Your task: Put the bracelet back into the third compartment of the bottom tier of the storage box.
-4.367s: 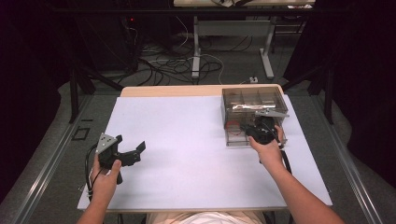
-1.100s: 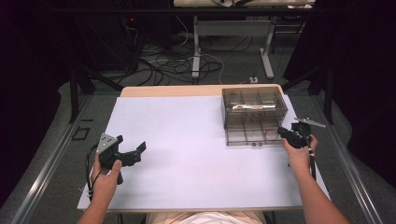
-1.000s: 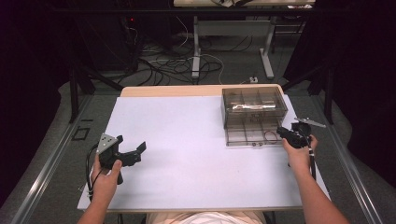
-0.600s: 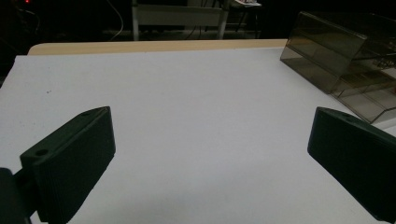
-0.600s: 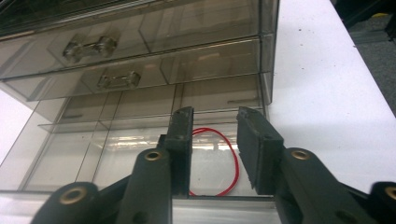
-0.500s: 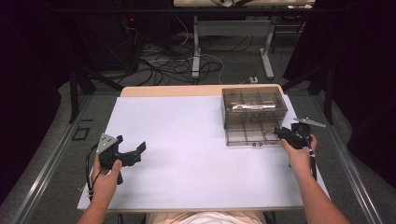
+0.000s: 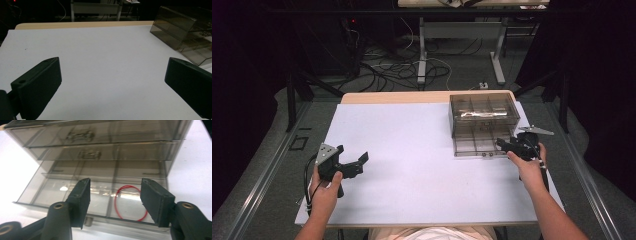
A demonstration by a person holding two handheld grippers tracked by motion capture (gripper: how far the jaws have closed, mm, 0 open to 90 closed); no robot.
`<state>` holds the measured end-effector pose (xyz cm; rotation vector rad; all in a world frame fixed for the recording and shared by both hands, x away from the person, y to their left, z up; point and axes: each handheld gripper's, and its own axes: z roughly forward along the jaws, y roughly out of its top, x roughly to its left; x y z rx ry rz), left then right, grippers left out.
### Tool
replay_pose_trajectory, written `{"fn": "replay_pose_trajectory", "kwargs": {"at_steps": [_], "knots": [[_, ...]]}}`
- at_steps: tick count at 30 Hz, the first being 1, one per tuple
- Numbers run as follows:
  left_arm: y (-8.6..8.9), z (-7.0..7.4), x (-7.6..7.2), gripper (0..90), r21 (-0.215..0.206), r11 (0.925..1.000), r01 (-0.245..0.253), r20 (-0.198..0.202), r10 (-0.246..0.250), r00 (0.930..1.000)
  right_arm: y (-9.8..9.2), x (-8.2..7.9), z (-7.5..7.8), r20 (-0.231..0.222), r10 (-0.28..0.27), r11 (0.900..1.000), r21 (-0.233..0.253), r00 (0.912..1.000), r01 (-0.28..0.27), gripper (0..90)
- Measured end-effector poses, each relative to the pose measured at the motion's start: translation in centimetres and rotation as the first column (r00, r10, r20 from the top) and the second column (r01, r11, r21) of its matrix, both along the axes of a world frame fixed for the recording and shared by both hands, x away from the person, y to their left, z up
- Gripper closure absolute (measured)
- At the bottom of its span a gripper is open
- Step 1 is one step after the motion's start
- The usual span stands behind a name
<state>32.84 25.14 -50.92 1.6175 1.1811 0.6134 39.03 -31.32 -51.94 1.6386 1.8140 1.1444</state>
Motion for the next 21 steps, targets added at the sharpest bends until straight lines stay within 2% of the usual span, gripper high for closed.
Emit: {"fn": "replay_pose_trajectory", "kwargs": {"at_steps": [3,6,10,15,21], "knots": [[0.0,0.0,0.0,0.7,0.002,1.0,0.002,0.0,-0.002,1.0,0.5,-0.2,0.1,0.003,0.03,0.999,-0.017,0.9996,-0.03,36.8],[0.0,0.0,0.0,0.7,0.003,1.0,0.003,0.0,-0.003,1.0,1.2,-0.6,0.3,0.021,0.063,0.998,-0.017,0.9978,-0.063,35.2],[-0.1,0.0,0.0,0.7,0.005,1.0,0.004,-0.001,-0.004,1.0,2.0,-1.1,0.7,0.021,0.096,0.995,-0.004,0.9952,-0.096,34.1],[-0.1,0.0,0.0,0.7,0.004,1.0,0.004,-0.002,-0.004,1.0,3.0,-1.9,1.1,0.03,0.138,0.99,0.023,0.99,-0.138,33.1],[-0.2,-0.1,0.0,0.7,0.0,1.0,0.006,-0.005,-0.006,1.0,4.1,-3.0,1.6,0.053,0.196,0.98,0.011,0.9791,-0.197,29.4]]}}
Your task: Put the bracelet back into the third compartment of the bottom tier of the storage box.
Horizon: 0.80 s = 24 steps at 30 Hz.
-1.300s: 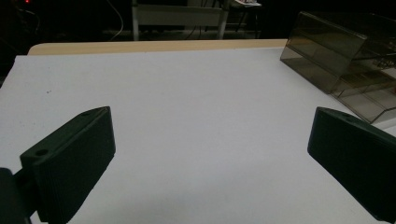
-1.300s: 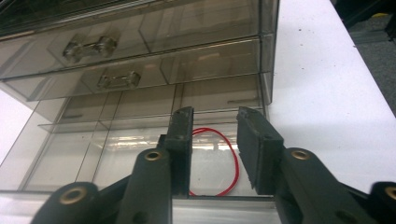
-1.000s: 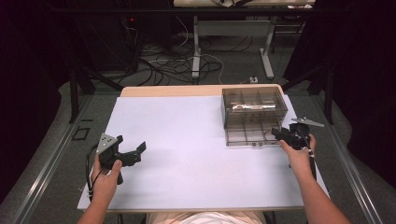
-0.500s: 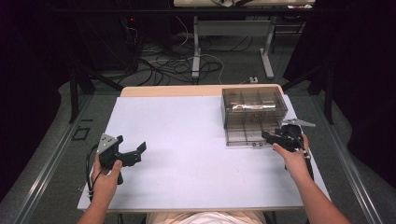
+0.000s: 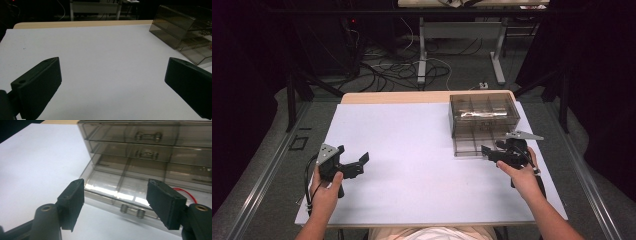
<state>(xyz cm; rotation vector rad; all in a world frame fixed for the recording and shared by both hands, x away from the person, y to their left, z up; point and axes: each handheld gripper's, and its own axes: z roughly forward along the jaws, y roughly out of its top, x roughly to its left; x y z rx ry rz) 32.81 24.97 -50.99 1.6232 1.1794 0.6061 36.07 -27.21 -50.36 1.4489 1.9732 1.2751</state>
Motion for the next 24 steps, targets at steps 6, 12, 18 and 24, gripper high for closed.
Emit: {"fn": "replay_pose_trajectory", "kwargs": {"at_steps": [6,12,18,24], "knots": [[0.0,0.0,0.0,0.7,0.001,1.0,0.001,-0.003,-0.001,1.0,1.0,-0.9,0.5,0.012,0.037,0.999,0.014,0.9993,-0.037,28.4],[-0.2,0.0,0.0,0.7,-0.003,1.0,0.007,-0.004,-0.008,1.0,1.8,-1.6,0.6,0.005,0.076,0.997,0.023,0.9971,-0.076,27.6],[-0.2,-0.1,0.0,0.7,0.003,0.9998,0.018,-0.011,-0.018,0.9998,2.8,-2.2,0.3,0.025,0.113,0.994,-0.001,0.9933,-0.113,21.3],[-0.4,-0.1,-0.1,0.7,-0.001,0.9997,0.026,-0.021,-0.026,0.9995,3.5,-2.7,-0.1,0.042,0.139,0.99,0.005,0.9894,-0.14,16.3]]}}
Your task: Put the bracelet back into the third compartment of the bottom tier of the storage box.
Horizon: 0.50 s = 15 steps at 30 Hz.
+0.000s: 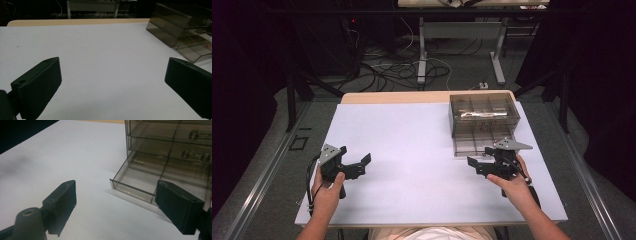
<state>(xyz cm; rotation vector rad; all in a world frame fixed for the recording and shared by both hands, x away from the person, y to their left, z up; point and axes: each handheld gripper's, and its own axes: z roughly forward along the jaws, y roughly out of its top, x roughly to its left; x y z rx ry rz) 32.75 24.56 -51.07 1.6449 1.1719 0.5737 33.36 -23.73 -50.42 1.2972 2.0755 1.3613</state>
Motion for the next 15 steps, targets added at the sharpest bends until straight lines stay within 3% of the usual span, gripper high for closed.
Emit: {"fn": "replay_pose_trajectory", "kwargs": {"at_steps": [5,15], "knots": [[-0.1,0.0,0.0,0.7,-0.004,1.0,0.0,0.004,0.0,1.0,0.5,-0.3,-0.5,0.022,0.014,1.0,-0.01,0.9997,-0.014,15.3],[0.0,0.0,0.2,0.7,-0.002,1.0,0.0,-0.001,0.0,1.0,1.2,-0.5,-2.2,0.043,-0.031,0.998,-0.045,0.9986,0.033,14.5]]}}
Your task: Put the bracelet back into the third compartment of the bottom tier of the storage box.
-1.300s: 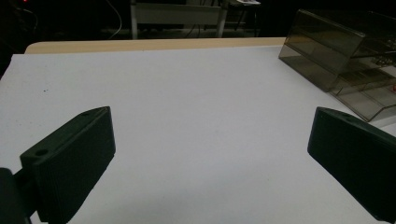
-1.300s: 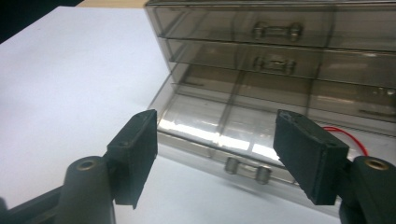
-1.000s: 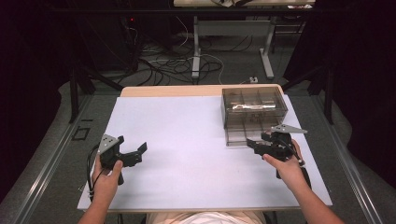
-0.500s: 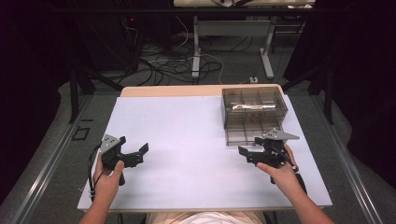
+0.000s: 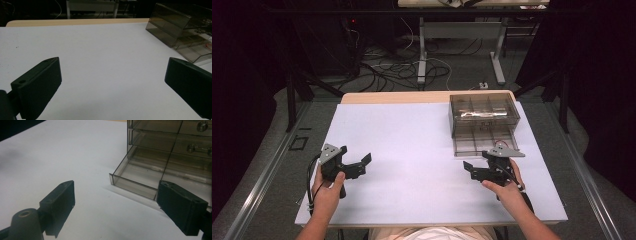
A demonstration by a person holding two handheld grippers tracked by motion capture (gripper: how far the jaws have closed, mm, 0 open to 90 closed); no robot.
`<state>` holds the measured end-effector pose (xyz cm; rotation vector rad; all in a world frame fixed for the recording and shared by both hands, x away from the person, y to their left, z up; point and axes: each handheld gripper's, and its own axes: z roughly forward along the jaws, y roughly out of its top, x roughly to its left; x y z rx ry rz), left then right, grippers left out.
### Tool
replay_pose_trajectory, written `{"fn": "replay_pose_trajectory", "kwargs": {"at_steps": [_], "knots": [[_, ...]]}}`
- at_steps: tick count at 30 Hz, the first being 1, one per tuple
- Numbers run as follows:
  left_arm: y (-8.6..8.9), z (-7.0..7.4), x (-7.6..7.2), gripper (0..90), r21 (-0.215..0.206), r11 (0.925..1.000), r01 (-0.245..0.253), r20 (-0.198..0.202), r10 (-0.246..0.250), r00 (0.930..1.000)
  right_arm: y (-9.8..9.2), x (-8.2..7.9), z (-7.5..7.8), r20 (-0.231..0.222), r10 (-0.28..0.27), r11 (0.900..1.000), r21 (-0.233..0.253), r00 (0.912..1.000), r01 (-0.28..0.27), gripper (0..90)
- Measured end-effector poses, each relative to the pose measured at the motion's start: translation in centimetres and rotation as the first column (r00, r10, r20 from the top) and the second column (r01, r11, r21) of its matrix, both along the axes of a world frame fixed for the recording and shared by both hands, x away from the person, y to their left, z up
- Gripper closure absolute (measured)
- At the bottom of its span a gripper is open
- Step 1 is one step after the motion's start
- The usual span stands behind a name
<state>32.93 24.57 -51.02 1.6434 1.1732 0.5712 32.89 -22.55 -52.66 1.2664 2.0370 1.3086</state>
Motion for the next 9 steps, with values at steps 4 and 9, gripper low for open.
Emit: {"fn": "replay_pose_trajectory", "kwargs": {"at_steps": [4,9], "knots": [[-0.12,-0.06,0.08,0.7,-0.002,1.0,-0.003,-0.004,0.003,1.0,0.23,0.0,-0.38,-0.006,0.005,1.0,-0.006,1.0,-0.005,14.3],[-0.31,-0.06,0.07,0.7,0.001,1.0,0.0,-0.007,0.0,1.0,0.19,0.01,-0.41,-0.005,0.012,1.0,-0.002,0.9999,-0.012,13.6]]}}
